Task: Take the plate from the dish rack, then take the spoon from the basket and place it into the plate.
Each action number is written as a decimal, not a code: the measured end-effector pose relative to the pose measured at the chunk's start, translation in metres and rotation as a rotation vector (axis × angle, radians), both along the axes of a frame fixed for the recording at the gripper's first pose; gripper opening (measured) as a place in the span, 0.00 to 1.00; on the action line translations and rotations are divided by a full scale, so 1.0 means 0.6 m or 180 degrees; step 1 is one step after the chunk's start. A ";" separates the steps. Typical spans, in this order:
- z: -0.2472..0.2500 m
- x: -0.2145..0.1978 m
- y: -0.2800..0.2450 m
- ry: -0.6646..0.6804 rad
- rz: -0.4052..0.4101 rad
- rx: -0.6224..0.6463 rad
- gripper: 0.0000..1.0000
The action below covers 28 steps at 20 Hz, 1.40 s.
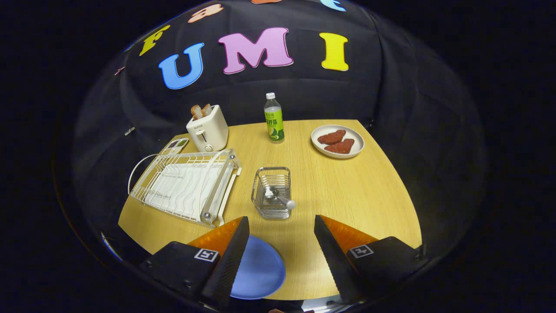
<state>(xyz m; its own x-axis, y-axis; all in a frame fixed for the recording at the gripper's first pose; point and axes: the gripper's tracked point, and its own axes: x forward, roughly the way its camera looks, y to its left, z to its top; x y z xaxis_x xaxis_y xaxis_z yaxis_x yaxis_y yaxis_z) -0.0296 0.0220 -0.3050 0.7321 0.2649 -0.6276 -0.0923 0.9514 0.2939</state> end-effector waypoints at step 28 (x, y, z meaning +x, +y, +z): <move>-0.034 0.111 -0.006 0.0141 0.0272 0.0201 0.12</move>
